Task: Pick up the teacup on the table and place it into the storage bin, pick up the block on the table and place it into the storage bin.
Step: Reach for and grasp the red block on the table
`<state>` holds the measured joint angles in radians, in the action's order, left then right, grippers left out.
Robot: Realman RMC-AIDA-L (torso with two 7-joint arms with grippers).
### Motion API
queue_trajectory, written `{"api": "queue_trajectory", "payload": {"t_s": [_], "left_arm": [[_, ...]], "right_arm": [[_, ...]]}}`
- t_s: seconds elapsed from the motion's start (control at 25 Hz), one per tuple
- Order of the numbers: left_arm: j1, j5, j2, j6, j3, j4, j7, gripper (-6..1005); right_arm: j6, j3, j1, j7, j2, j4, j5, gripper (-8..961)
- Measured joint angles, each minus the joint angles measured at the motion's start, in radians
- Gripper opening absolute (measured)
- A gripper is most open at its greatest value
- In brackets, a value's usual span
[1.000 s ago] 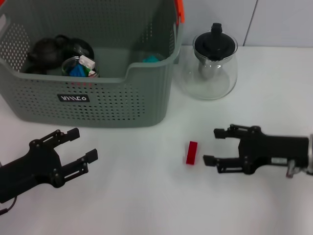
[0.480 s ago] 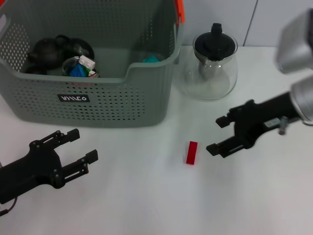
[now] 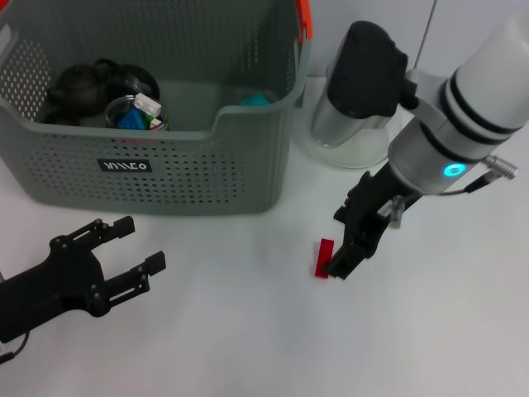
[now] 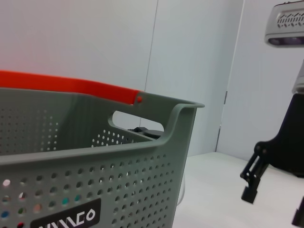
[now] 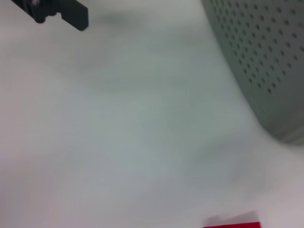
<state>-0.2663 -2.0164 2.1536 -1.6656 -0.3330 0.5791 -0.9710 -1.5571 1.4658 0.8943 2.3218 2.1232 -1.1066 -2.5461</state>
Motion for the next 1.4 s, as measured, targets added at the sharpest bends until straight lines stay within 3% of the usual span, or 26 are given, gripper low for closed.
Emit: {"api": "queue_trajectory", "payload": {"t_s": [0.64,1.4], "left_arm": [[-0.005,-0.002,0.002,0.028,0.0,-0.015,0.0,751],[-0.001,-0.002,0.002,0.041,0.0,-0.015,0.0,751]], "right_arm": [[0.303,0.194,0.034,0.067,-0.008,0.242,0.059,881],[0.37,0.235,0.03,0.071,-0.008,0.28,0.086,869]]}}
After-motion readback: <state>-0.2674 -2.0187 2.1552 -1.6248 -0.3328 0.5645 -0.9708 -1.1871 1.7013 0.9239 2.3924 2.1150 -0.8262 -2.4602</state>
